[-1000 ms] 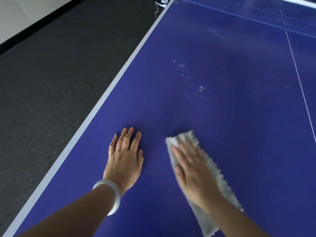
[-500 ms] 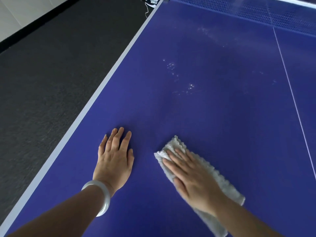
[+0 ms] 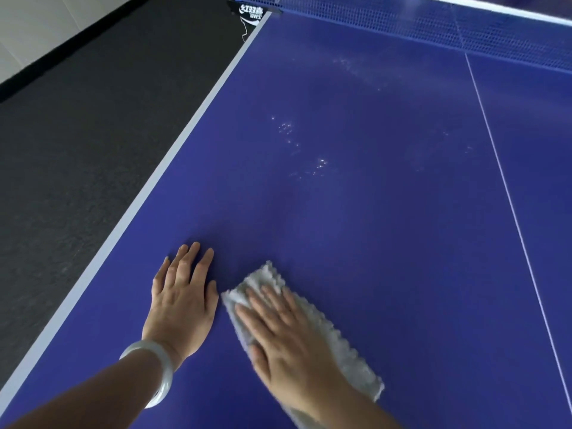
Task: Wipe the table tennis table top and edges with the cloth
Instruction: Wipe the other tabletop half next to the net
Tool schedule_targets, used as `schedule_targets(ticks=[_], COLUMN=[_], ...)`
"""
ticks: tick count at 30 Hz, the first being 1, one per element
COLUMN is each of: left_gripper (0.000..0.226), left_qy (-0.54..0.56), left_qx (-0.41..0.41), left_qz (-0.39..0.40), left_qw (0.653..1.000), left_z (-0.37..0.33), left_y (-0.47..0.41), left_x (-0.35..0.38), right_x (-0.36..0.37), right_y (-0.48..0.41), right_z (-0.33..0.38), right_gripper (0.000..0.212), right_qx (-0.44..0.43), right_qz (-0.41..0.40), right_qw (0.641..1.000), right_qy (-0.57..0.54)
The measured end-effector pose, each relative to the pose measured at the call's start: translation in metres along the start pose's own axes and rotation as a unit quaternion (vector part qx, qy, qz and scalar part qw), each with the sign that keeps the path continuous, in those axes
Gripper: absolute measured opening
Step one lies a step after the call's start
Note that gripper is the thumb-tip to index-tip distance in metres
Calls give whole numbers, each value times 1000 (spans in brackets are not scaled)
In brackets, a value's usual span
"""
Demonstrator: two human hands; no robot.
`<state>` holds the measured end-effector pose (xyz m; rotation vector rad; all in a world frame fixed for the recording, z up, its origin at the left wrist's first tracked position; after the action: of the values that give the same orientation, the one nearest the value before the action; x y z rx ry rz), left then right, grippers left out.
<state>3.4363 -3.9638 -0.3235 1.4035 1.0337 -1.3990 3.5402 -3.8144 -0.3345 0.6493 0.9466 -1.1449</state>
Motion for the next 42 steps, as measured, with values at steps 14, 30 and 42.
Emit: schedule_targets(ticks=[14, 30, 42], left_gripper=[62, 48, 63], left_qy=[12, 360, 10], left_qx=[9, -12, 106], left_qz=[-26, 1, 10], left_qw=[1000, 933, 994], left_z=[5, 29, -6], left_y=[-1, 3, 121], left_x=[4, -10, 7], right_x=[14, 65, 25], right_y=[-2, -43, 0], right_z=[19, 127, 71], right_gripper=[58, 72, 54], right_qx=[47, 257, 349], right_qz=[-18, -83, -175], right_qw=[998, 954, 912], right_qy=[-23, -129, -124])
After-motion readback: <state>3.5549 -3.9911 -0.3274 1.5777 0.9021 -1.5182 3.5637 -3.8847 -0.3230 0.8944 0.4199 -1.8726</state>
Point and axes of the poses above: each hand's wrist, its own y-axis away from the middle knuckle, its own x-axis out of the palm, z = x × y, the point moved 6 cm from there along -y, towards the middle knuckle, and after that the axes turned 13 degrees about -y, right-handed, at the moved point
